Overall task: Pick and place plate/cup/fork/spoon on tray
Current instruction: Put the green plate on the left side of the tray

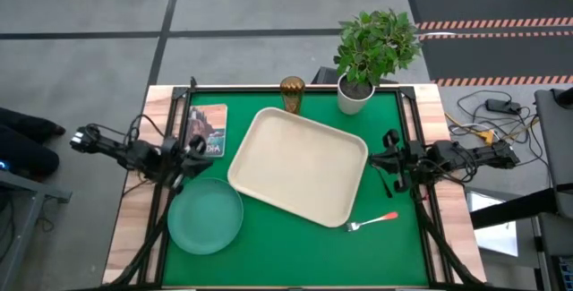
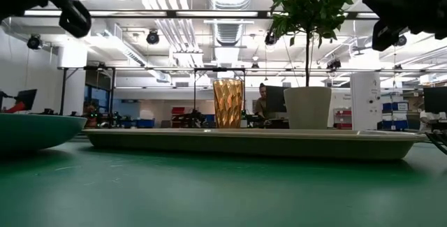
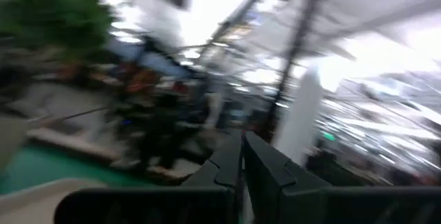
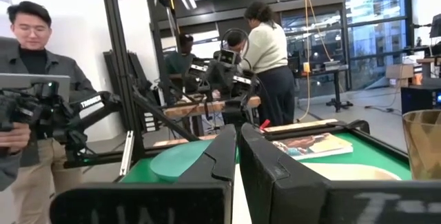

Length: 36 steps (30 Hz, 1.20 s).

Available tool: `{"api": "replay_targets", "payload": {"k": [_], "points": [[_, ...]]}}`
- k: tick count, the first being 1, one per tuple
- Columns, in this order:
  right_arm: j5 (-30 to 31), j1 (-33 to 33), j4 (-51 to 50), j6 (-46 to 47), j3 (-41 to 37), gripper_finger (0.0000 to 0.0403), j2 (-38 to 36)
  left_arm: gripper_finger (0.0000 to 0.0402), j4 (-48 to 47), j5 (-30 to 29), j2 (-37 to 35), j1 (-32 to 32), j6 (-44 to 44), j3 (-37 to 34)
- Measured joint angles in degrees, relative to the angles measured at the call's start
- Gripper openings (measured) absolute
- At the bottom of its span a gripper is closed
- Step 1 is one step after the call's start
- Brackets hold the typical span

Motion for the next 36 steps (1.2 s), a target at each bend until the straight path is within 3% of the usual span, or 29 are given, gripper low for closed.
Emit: {"api": "replay_targets", "payload": {"k": [6, 10, 15, 19, 25, 30, 36], "points": [[0.0, 0.0, 1.3, -0.1, 0.0, 0.0009, 0.0, 0.0, -5.9, -6.5, 8.1, 0.0, -8.5, 5.4], [0.1, 0.0, 1.1, -0.3, 0.0, 0.0009, 0.0, 0.0, -22.2, -10.9, 15.3, 0.0, -15.5, 12.9], [0.2, 0.0, 1.1, -2.7, 0.0, 0.0009, 0.0, 0.0, -44.6, -10.7, 24.6, 0.0, -27.3, 23.0], [2.9, 0.0, 1.1, -4.3, 0.0, 0.0009, 0.0, 0.0, -57.7, -6.1, 31.5, 0.0, -32.3, 28.6], [6.1, 0.0, 1.1, -4.8, 0.0, 0.0009, 0.0, 0.0, -73.5, 4.5, 39.8, 0.1, -32.8, 34.0], [6.1, 0.0, 1.2, -6.1, 0.0, 0.0009, 0.0, 0.0, -85.1, 6.5, 44.6, 0.1, -30.7, 36.8], [6.1, 0.0, 1.5, -6.1, 0.0, 0.0009, 0.0, 0.0012, -91.5, 9.5, 47.5, 1.8, -28.7, 37.1]]}}
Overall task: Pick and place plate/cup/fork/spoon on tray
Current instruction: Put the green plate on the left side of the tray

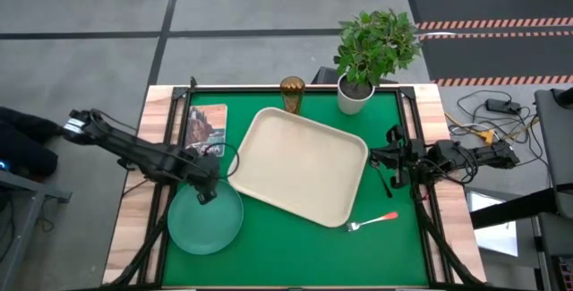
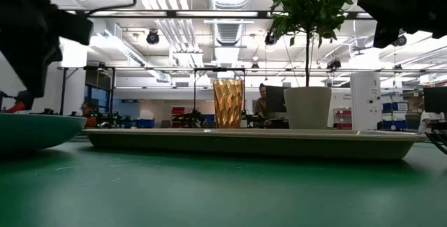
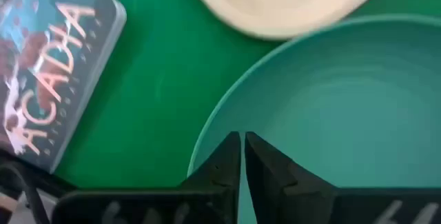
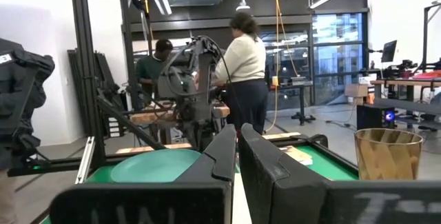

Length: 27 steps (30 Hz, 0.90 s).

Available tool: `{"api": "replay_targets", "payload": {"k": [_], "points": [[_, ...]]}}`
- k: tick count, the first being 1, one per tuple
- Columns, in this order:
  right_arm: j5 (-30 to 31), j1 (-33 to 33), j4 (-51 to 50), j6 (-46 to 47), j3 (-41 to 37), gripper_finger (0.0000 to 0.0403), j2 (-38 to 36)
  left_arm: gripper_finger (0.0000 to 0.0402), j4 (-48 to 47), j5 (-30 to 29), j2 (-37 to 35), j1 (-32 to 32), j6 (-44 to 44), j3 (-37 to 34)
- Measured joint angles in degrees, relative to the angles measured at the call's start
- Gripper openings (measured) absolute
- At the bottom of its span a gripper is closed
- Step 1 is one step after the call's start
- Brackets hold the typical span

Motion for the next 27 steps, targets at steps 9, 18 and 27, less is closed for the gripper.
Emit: {"api": "replay_targets", "payload": {"k": [9, 18, 27], "points": [[0.0, 0.0, 0.0, 0.1, 0.0, 0.0009, 0.0, 0.0145, -0.2, 1.0, 2.6, 0.6, 8.0, -0.4], [0.0, 0.0, -0.3, 1.6, 0.0, 0.0009, 0.0, 0.0191, 0.0, -0.8, 6.1, 0.6, 18.2, -0.6], [0.0, 0.0, -0.4, 1.6, 0.0, 0.0009, 0.0, 0.0191, 3.4, -3.7, 6.1, 0.6, 18.6, -4.7]]}}
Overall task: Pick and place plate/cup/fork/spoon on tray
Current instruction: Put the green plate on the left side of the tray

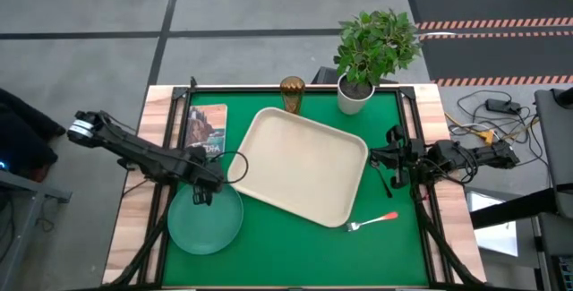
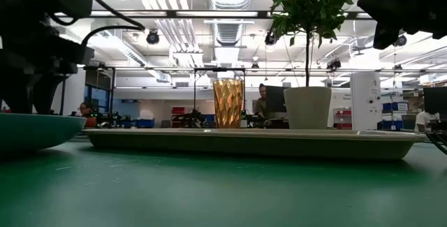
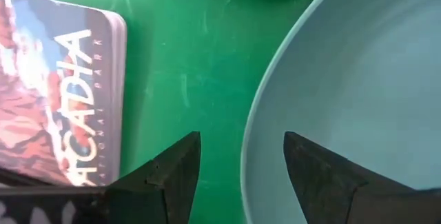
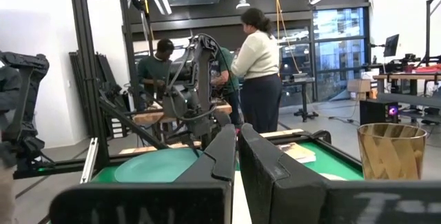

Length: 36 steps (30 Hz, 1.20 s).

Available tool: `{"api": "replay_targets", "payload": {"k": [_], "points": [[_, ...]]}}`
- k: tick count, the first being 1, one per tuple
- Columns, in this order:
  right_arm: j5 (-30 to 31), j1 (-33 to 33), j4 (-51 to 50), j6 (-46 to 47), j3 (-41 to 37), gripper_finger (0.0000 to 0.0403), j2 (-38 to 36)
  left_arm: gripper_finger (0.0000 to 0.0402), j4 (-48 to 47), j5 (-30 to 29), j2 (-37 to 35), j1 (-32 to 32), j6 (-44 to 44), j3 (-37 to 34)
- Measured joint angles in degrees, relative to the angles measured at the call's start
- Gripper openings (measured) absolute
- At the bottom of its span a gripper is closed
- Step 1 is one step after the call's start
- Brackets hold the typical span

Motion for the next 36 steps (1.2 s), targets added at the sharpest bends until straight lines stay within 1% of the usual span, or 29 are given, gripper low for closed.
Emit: {"api": "replay_targets", "payload": {"k": [11, 15, 17, 19, 26, 28, 33, 36], "points": [[0.0, 0.0, 0.0, -0.7, 0.0, 0.0009, 0.0, 0.0191, 4.9, 0.4, 0.6, 0.0, -1.5, -2.5], [0.0, 0.0, 0.0, -0.7, 0.0, 0.0009, 0.0, 0.0184, 6.9, 1.9, 0.6, 0.0, -1.5, -4.4], [0.0, 0.0, 0.0, -0.6, 0.0, 0.0009, 0.0, 0.0167, 7.2, 2.1, 0.6, 0.0, -1.5, -4.4], [0.0, 0.0, 0.0, -0.6, 0.0, 0.0009, 0.0, 0.0142, 7.2, 2.5, 0.6, 0.0, -1.5, -4.4], [0.0, 0.0, 0.0, -0.5, 0.0, 0.0009, 0.0, 0.0023, 7.1, 5.4, 0.2, 0.0, -0.9, -4.1], [0.0, 0.0, 0.0, -0.4, 0.0, 0.0009, 0.0, 0.0012, 7.5, 6.2, -0.1, 0.0, -1.1, -4.2], [0.0, 0.0, 0.0, -0.4, 0.0, 0.0009, 0.0, 0.0014, 7.1, 6.8, -2.3, 0.0, -1.1, -4.1], [0.0, 0.0, 0.0, -0.4, 0.0, 0.0009, 0.0, 0.0013, 7.2, 8.1, -4.5, 0.0, -1.5, -1.8]]}}
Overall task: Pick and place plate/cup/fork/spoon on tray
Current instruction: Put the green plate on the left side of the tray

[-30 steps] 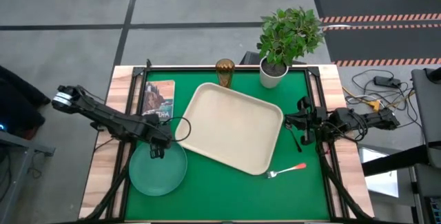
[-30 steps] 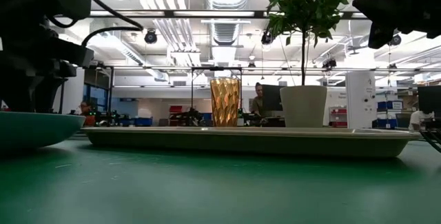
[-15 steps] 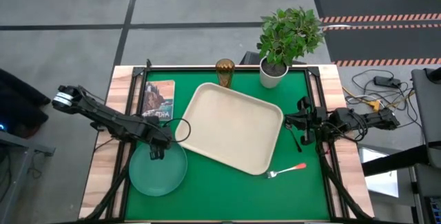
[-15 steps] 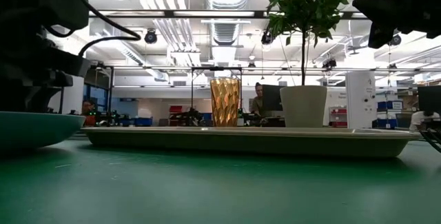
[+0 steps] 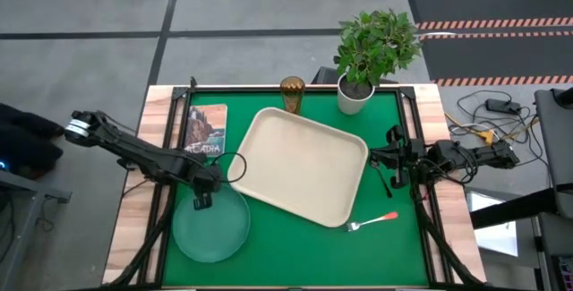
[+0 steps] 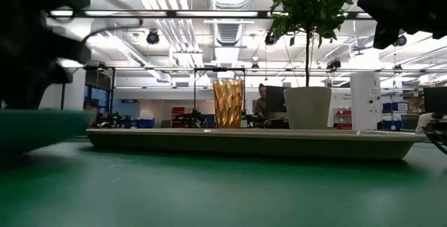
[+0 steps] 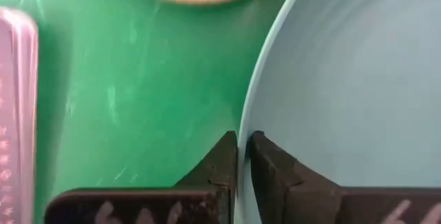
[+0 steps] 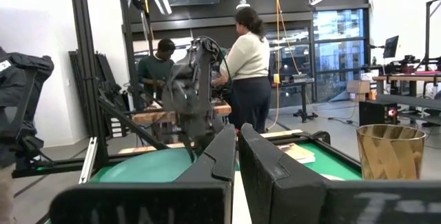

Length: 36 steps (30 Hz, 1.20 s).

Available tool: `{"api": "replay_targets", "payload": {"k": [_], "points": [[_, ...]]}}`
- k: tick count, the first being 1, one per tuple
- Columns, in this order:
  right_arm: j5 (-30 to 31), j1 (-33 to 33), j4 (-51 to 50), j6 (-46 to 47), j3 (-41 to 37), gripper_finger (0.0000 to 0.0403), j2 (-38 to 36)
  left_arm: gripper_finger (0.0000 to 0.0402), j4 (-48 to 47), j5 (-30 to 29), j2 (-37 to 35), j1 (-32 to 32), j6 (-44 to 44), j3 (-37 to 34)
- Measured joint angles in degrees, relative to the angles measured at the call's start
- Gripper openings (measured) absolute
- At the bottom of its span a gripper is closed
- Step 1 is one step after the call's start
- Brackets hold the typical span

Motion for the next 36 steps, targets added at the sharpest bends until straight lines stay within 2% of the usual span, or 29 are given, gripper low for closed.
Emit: {"api": "replay_targets", "payload": {"k": [8, 12, 18, 22, 24, 28, 36], "points": [[0.0, 0.0, 0.0, 0.0, 0.0, 0.0009, 0.0, 0.0002, 0.5, -1.4, -7.3, 0.0, 0.0, 8.4], [0.0, 0.0, 0.0, 0.0, 0.0, 0.0009, 0.0, 0.0001, 5.0, -6.6, -10.2, 0.0, 0.3, 10.2], [0.0, 0.0, 0.0, 0.0, 0.0, 0.0009, 0.0, 0.0, 17.8, -27.8, -11.0, 0.6, -6.1, 10.3], [0.0, 0.0, 0.0, -0.2, 0.0, 0.0009, 0.0, 0.0, 22.2, -44.4, -6.6, 2.5, -14.3, 10.2], [0.0, 0.0, 0.0, -0.2, 0.0, 0.0009, 0.0, 0.0, 24.6, -49.4, -3.2, 4.0, -14.8, 10.2], [0.0, 0.0, 0.0, -0.2, 0.0, 0.0009, 0.0, 0.0, 29.3, -49.2, 4.1, 7.8, -14.6, 10.2], [0.0, 0.0, 0.0, 0.0, 0.0, 0.0009, 0.0, 0.0, 30.0, -45.0, 14.1, 13.2, -18.0, 10.9]]}}
